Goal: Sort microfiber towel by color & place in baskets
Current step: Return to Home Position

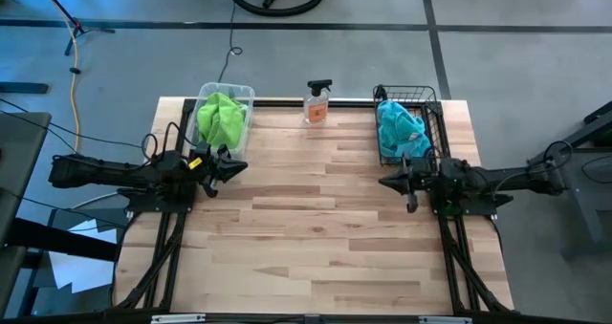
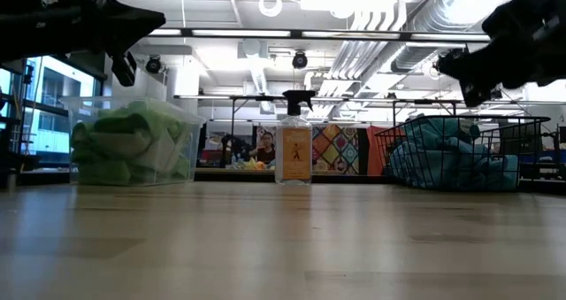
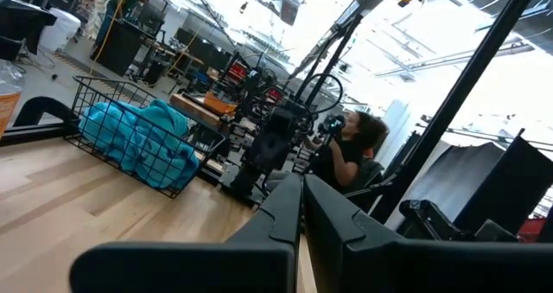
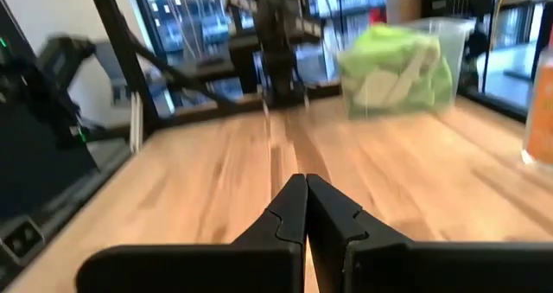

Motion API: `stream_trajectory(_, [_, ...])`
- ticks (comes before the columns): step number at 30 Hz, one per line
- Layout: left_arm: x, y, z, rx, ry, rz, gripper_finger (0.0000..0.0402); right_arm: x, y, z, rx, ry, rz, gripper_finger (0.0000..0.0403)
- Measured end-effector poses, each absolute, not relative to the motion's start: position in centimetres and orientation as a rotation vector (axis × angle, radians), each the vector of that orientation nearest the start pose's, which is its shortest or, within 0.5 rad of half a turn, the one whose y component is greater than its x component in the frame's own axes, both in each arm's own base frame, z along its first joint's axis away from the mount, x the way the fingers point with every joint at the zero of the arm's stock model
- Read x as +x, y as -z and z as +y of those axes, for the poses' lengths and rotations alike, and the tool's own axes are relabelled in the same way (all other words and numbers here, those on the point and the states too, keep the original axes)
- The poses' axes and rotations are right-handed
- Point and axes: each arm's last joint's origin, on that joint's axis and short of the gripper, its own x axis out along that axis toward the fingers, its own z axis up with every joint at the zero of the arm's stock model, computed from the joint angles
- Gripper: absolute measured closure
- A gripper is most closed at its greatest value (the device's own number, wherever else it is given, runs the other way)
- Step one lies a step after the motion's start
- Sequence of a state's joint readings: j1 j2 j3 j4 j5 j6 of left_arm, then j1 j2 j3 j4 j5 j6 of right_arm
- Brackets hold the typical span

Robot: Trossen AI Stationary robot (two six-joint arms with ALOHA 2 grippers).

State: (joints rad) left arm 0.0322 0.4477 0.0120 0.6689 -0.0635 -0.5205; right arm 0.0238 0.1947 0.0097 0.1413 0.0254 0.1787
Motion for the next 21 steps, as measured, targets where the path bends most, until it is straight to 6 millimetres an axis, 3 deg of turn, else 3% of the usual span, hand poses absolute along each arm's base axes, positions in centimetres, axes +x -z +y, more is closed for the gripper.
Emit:
stream_trajectory(6, [12.3, -19.1, 0.6, -0.521, -0.032, -0.253, 0.0399, 10.8, -15.3, 0.2, 0.172, 0.016, 0.163, 0.0403])
stream_trajectory(13, [12.3, -19.1, 0.6, -0.521, -0.034, -0.248, 0.0399, 10.8, -15.2, 0.2, 0.171, 0.015, 0.17, 0.0403])
stream_trajectory(21, [11.6, -19.5, 0.8, -0.519, -0.041, -0.285, 0.0399, 9.9, -16.6, 0.2, 0.175, -0.002, 0.012, 0.0402])
